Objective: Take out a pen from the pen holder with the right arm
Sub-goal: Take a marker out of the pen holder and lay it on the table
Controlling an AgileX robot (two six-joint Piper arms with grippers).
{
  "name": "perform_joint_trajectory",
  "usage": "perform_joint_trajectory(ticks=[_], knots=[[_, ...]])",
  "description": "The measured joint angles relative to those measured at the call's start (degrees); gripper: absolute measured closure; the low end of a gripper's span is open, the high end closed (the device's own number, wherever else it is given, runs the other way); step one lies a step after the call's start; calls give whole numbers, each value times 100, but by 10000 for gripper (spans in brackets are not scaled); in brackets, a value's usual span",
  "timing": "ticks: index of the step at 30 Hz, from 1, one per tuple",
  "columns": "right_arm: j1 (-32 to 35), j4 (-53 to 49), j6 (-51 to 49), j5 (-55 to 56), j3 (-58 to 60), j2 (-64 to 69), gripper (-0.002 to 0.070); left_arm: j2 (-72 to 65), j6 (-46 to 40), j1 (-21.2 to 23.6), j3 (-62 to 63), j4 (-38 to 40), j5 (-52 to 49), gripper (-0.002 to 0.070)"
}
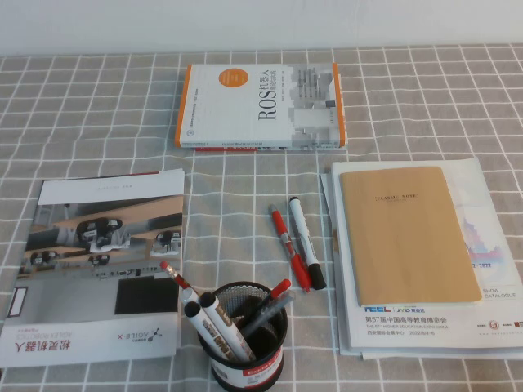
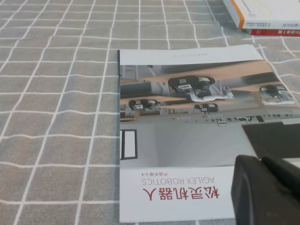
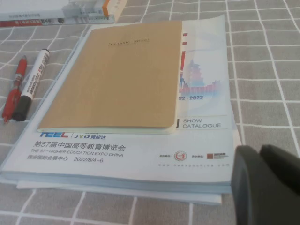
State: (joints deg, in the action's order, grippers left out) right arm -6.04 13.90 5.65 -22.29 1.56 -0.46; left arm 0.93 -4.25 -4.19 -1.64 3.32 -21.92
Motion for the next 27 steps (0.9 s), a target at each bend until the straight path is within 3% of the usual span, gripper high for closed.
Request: perform_joint_trajectory(ticks=[14, 27], knots=[[0, 85, 0, 325, 0, 0, 689, 0, 0, 0, 0, 0, 0, 678], [0, 1476, 0, 1282, 0, 0, 689, 0, 0, 0, 0, 0, 0, 678]])
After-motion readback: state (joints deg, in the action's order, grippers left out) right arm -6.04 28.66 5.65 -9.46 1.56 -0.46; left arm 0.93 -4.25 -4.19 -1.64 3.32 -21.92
